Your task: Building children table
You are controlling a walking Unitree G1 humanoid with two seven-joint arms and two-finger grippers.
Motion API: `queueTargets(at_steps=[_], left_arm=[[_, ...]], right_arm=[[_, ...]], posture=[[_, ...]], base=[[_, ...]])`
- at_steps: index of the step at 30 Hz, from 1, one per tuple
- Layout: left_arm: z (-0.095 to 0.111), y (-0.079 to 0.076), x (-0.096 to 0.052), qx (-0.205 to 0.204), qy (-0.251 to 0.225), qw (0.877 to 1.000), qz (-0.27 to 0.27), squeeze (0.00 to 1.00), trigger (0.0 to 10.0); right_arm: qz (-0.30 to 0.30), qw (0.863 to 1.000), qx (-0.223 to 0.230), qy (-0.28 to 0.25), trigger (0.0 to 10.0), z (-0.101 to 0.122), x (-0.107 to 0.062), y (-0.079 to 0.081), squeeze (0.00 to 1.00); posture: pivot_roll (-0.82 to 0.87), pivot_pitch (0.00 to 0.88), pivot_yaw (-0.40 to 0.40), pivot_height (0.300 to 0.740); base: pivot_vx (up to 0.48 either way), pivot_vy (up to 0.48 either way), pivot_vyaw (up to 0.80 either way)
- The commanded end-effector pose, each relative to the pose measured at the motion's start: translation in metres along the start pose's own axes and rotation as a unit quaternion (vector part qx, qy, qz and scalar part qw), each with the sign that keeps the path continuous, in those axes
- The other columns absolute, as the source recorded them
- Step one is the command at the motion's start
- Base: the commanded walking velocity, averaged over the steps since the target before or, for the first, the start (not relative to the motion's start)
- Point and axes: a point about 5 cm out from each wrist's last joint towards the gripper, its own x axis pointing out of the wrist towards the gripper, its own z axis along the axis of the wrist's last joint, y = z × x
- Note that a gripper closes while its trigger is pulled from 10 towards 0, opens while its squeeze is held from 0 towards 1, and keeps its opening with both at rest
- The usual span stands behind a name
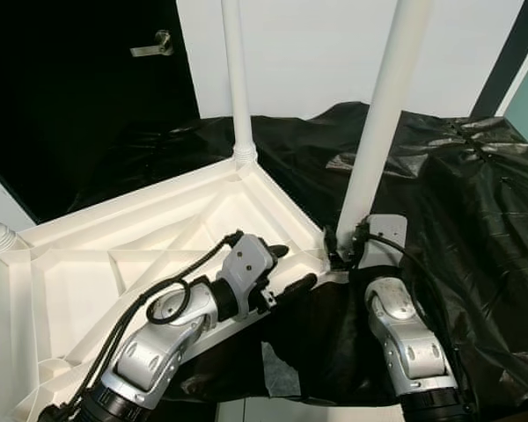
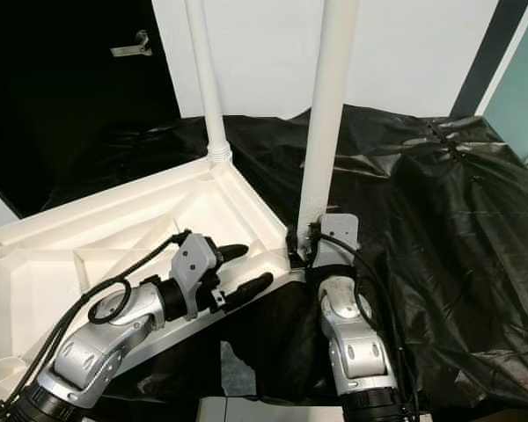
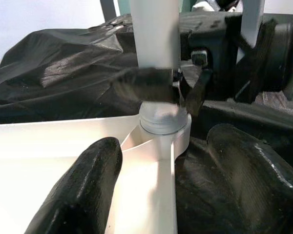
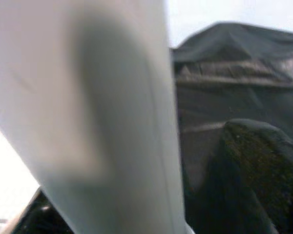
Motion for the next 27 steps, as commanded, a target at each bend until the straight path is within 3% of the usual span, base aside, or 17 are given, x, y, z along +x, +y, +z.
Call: queueTargets(at_steps=[1, 5, 6, 14, 23, 27], left_arm=[[-0.002, -0.004, -0.003, -0.001, 0.009, 0.999, -0.038, 0.0, 10.0], [-0.002, -0.002, -0.005, 0.002, 0.012, 0.999, -0.033, 0.0, 10.0], [-0.003, 0.0, -0.008, 0.003, 0.015, 0.999, -0.028, 0.0, 10.0], [-0.006, 0.015, -0.033, 0.012, 0.041, 0.999, 0.001, 0.0, 10.0], [-0.012, 0.012, -0.056, 0.005, 0.066, 0.998, 0.006, 0.0, 10.0], [-0.015, 0.011, -0.072, -0.001, 0.084, 0.996, 0.016, 0.0, 10.0]], right_arm=[[0.014, 1.0, 0.008, -0.02, 10.0, 0.005, -0.002, 0.001, 1.0], [0.03, 0.999, 0.012, -0.031, 10.0, 0.007, -0.006, 0.002, 1.0], [0.041, 0.998, 0.017, -0.036, 10.0, 0.008, -0.011, 0.002, 0.0], [0.076, 0.995, 0.035, -0.056, 10.0, 0.007, -0.035, -0.001, 0.0], [0.107, 0.993, 0.021, -0.042, 10.0, -0.001, -0.055, -0.008, 0.0], [0.157, 0.987, 0.027, -0.017, 10.0, -0.007, -0.076, -0.005, 0.0]], posture=[[-0.02, 0.0, 0.01, 0.74], [-0.01, 0.0, 0.004, 0.74], [-0.01, 0.0, 0.004, 0.74], [0.0, 0.0, 0.003, 0.74], [0.0, 0.0, 0.012, 0.74], [0.01, 0.0, 0.013, 0.74]], base=[[0.0, 0.0, 0.0], [0.0, 0.0, 0.0], [0.0, 0.0, 0.0], [0.0, 0.0, 0.0], [0.0, 0.0, 0.0], [0.0, 0.0, 0.0]])
